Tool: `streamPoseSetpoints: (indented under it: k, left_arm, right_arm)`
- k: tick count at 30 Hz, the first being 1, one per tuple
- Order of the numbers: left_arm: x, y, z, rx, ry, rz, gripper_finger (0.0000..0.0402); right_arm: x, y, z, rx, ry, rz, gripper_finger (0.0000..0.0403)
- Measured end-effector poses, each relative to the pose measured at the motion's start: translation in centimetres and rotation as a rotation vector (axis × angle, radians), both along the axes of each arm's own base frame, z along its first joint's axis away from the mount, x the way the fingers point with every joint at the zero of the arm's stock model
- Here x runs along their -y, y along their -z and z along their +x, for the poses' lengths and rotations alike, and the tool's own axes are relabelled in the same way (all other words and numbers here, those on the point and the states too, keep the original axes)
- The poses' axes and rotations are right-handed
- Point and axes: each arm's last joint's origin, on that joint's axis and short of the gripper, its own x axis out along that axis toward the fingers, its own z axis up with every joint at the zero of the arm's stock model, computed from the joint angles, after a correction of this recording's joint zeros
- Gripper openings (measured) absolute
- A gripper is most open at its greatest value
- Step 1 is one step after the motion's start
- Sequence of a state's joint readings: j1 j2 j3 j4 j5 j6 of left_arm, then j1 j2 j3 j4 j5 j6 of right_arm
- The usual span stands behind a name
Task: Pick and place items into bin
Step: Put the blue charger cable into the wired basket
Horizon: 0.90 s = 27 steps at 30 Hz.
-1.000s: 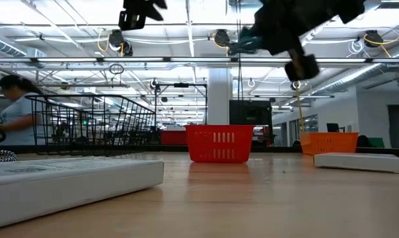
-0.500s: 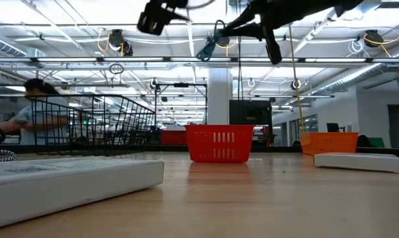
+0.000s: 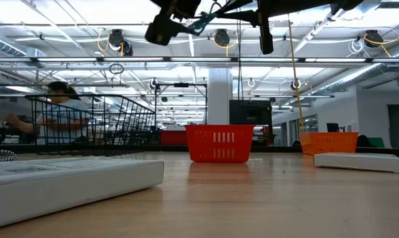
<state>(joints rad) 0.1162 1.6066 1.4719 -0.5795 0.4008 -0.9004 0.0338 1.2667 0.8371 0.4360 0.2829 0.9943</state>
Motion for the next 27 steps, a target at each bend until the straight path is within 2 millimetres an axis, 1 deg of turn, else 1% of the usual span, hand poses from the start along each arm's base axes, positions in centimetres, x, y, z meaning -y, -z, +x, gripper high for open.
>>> streamPoseSetpoints:
  k: [2,4,7,10,17,19,24,27]
  left_arm:
    - [-0.1,-0.3,0.3,0.039,-0.008,0.011,0.0285]
    - [-0.1,-0.2,0.4,0.039,-0.008,0.011,0.0273]
    - [-0.3,0.0,0.4,0.029,-0.013,0.009,0.0242]
    - [-0.7,0.0,0.4,0.031,-0.017,0.012,0.0189]
    - [-1.6,-0.1,0.2,0.041,-0.013,0.024,0.0029]
    - [-1.8,-0.1,0.2,0.048,-0.002,0.036,0.0019]
    - [-2.5,-0.1,0.0,0.056,0.01,0.021,0.0048]
    - [-3.0,-0.3,-0.6,0.033,-0.005,0.015,0.0045]
  right_arm:
    - [0.0,0.0,0.0,0.002,-0.004,0.003,0.0]
    - [0.0,0.0,0.0,0.001,-0.011,0.003,0.0]
    - [0.0,0.0,0.0,0.003,-0.021,0.001,0.0]
    - [-0.1,0.0,0.0,0.003,-0.037,0.007,0.0]
    - [0.2,0.0,0.0,0.0,-0.041,-0.015,0.0]
    - [0.3,-0.2,0.1,0.006,-0.047,-0.041,0.0003]
    - [0.4,-0.6,0.1,0.044,-0.077,-0.09,0.0033]
    - [0.7,-0.6,0.1,0.047,-0.068,-0.092,0.0061]
